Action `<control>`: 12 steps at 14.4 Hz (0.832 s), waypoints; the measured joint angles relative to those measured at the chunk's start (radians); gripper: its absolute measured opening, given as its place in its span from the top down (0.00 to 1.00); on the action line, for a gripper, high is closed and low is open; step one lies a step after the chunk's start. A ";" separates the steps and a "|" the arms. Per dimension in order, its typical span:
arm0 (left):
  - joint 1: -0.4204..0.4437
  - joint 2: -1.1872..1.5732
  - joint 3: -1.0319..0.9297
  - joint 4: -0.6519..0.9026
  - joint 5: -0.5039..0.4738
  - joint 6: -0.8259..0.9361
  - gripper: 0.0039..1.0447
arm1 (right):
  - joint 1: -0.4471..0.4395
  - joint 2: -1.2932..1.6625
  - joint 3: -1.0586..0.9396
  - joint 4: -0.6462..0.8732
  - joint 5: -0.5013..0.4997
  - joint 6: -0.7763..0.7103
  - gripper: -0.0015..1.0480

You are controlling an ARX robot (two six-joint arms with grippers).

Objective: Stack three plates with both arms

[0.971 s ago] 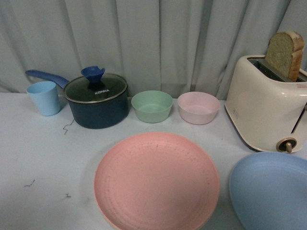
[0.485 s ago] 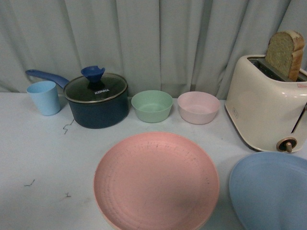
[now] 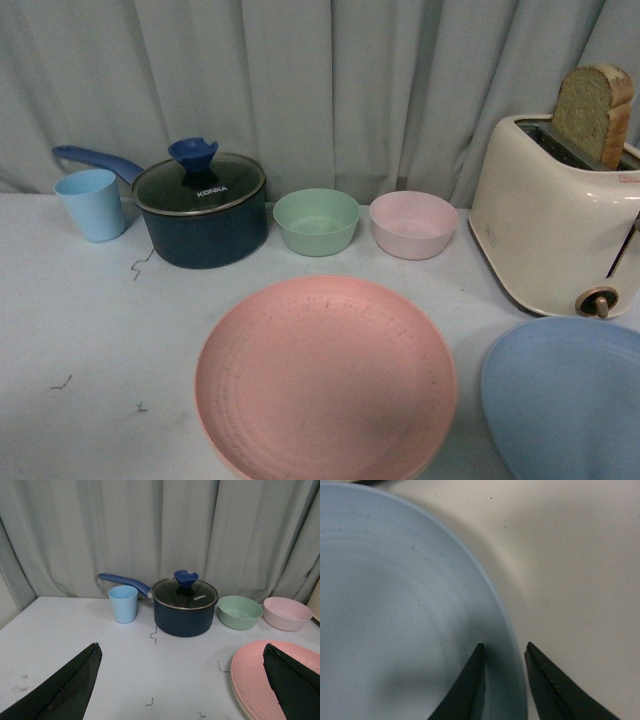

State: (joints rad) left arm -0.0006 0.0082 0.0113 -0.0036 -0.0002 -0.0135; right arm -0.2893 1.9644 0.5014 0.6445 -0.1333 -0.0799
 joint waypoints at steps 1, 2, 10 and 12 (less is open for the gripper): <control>0.000 0.000 0.000 0.000 0.000 0.000 0.06 | -0.007 0.000 -0.006 0.005 -0.012 -0.003 0.80; 0.000 0.000 0.000 0.000 0.000 0.000 0.06 | -0.023 -0.002 -0.018 0.031 -0.042 -0.004 0.89; 0.000 0.000 0.000 0.000 0.000 0.000 0.06 | -0.134 -0.575 -0.227 -0.274 -0.265 -0.074 0.97; 0.000 0.000 0.000 0.000 0.000 0.000 0.06 | -0.054 -0.692 -0.184 -0.313 -0.257 -0.037 0.97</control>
State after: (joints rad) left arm -0.0006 0.0082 0.0113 -0.0032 -0.0006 -0.0135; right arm -0.3435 1.2720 0.3172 0.3317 -0.3904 -0.1169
